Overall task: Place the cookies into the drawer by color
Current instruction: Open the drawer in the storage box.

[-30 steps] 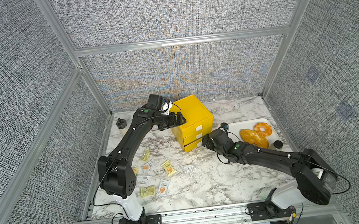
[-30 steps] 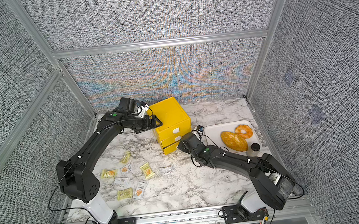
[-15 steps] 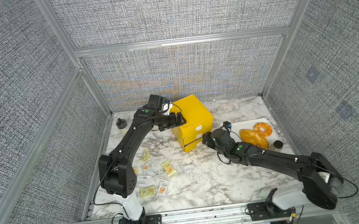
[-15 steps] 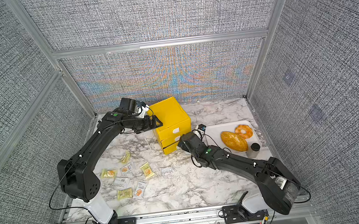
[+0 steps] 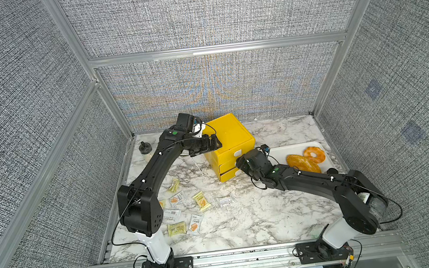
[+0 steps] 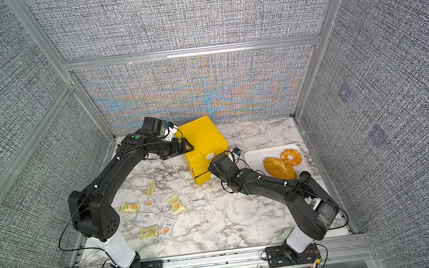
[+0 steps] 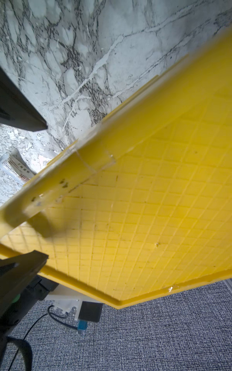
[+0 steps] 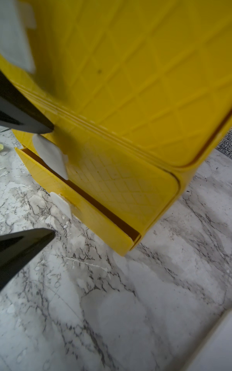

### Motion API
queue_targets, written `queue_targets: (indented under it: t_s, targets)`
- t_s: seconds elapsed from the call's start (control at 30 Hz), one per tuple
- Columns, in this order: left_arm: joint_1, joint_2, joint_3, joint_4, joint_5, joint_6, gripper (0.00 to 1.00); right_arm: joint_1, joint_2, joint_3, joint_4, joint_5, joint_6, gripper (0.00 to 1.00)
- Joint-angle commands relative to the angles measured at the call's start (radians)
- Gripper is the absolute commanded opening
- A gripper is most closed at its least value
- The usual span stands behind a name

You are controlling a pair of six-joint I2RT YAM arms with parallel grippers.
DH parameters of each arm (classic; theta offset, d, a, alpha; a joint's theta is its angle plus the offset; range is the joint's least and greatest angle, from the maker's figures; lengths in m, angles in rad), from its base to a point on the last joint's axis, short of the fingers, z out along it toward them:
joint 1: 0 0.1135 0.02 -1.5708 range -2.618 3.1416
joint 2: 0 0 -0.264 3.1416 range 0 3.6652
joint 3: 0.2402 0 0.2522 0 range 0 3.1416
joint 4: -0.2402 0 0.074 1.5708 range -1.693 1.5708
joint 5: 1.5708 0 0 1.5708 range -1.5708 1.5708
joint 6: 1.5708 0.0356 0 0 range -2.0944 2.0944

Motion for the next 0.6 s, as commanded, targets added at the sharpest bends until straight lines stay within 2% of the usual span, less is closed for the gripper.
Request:
queue_targets:
  t_s: [0.0,0.23,0.57]
  targets:
    - [0.002,0.002,0.002,0.016,0.011,0.006,0.99,-0.009,0.025,0.021,-0.017,-0.024,0.042,0.77]
    - [0.004,0.002,0.003,0.016,0.013,0.004,0.99,-0.008,0.052,0.064,-0.193,-0.020,0.093,0.73]
    - [0.013,0.008,0.003,0.018,0.020,0.000,0.99,0.006,-0.056,0.008,-0.328,0.057,0.118,0.70]
